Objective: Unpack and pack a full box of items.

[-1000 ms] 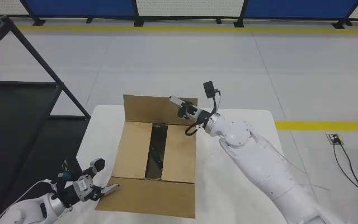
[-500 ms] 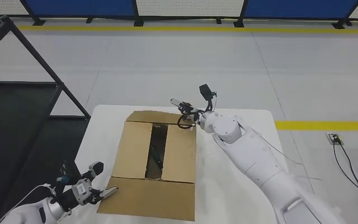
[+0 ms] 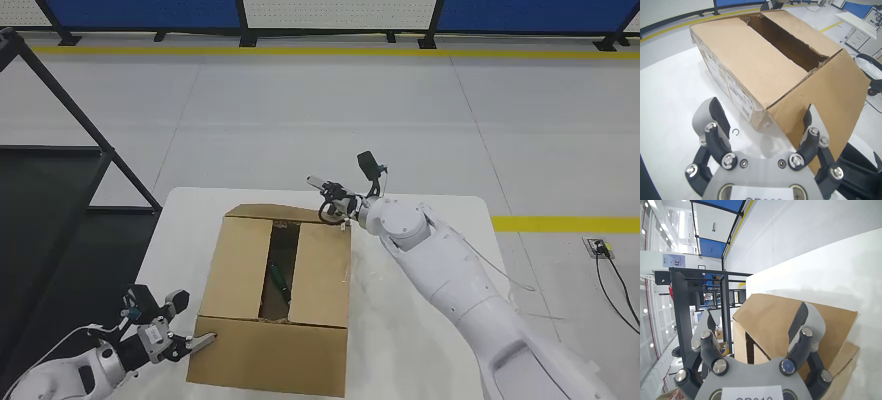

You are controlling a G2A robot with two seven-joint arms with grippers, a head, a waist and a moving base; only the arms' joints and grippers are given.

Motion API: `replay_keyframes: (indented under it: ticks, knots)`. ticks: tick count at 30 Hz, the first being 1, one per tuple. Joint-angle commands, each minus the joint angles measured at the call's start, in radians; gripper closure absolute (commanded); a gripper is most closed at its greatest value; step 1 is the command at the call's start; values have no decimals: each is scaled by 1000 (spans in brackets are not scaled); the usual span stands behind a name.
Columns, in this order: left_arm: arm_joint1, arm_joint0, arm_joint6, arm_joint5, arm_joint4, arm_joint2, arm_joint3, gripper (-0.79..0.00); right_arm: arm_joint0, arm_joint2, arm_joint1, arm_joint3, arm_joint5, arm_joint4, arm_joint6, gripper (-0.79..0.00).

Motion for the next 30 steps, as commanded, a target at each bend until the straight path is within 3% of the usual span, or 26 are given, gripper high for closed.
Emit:
replay_keyframes:
  ticks: [1,16,20,30]
  knots:
    - [0,-4,-3,13,13,6,3,-785,3,3,-5,11,-5,-2,2,-785]
    - [-2,-46,-7,25,50,56,36,-785,36,38,-37,111,-16,-4,54,-785]
    - [-2,-54,-19,28,50,65,26,-785,40,68,-38,123,-65,28,77,-785]
    - [7,-11,-6,-26,-28,-5,-44,-785,15,136,-20,29,-217,97,307,-785]
